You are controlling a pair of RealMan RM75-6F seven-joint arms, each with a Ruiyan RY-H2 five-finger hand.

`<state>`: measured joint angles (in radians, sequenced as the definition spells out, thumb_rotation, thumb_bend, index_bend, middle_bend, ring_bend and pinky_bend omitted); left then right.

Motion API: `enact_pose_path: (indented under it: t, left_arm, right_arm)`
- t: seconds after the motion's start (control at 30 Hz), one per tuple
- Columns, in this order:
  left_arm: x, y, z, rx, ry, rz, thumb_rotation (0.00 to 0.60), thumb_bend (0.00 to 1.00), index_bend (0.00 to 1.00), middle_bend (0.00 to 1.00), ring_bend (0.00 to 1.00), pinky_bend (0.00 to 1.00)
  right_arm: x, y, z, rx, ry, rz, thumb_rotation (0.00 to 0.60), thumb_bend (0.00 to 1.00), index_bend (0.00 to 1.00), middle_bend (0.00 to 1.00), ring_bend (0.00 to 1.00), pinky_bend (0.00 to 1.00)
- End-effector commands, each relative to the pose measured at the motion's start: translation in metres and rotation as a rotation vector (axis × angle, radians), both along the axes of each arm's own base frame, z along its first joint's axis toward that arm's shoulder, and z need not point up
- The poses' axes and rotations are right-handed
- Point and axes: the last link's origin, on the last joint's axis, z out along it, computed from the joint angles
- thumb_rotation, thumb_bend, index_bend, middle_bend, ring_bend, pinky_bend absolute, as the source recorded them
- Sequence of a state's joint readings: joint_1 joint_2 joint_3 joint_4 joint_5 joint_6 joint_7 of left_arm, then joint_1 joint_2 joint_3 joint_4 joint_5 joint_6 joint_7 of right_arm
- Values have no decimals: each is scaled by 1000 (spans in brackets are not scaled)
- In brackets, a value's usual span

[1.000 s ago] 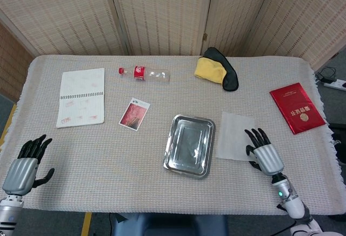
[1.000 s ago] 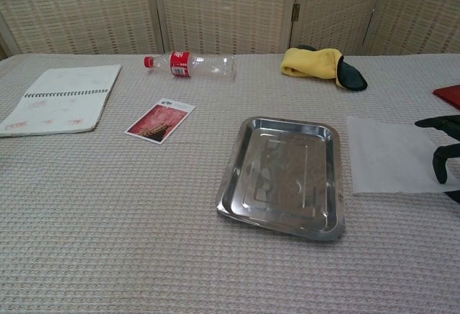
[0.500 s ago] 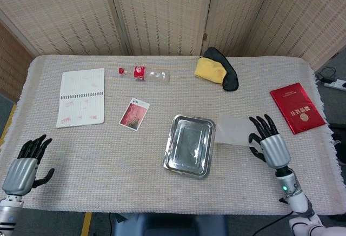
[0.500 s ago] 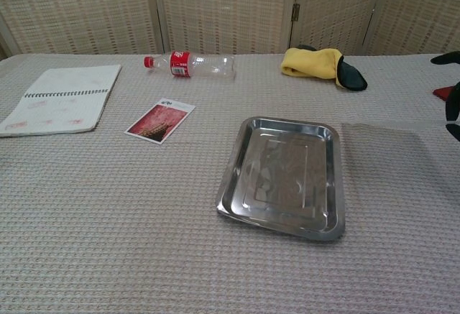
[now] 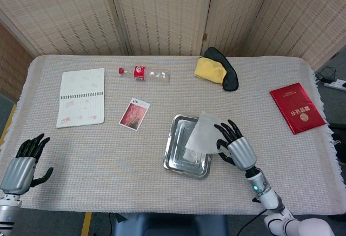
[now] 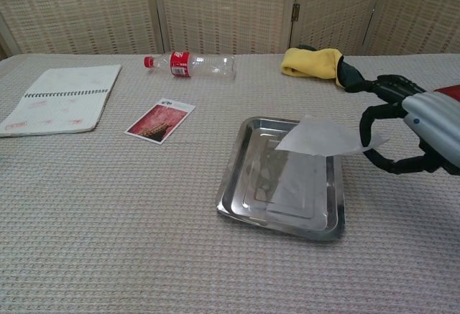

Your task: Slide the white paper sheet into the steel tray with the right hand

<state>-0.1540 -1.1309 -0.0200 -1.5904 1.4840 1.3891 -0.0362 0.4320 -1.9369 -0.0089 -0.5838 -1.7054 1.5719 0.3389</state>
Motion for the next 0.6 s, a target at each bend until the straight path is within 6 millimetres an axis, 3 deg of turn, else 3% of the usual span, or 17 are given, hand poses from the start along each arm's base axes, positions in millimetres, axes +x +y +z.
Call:
enact_pose_path:
  t: [0.03,0.27,0.6]
  left_arm:
    - [0,-1,1,2,-4,-1,600,409,0,0,0,0]
    - [2,-2,5,8,-16,-10,600,408,0,0,0,0]
    - [4,-4,5,-2,-34,-18,600,409,0,0,0,0]
  right_arm:
    - [11,3,-14,33,26,46,600,507,603,170,119,0]
    - [25,11,-25,54,23,101,600,507,603,170,119,0]
    - [31,18,-35,-1,149,76,600,507,603,173,119,0]
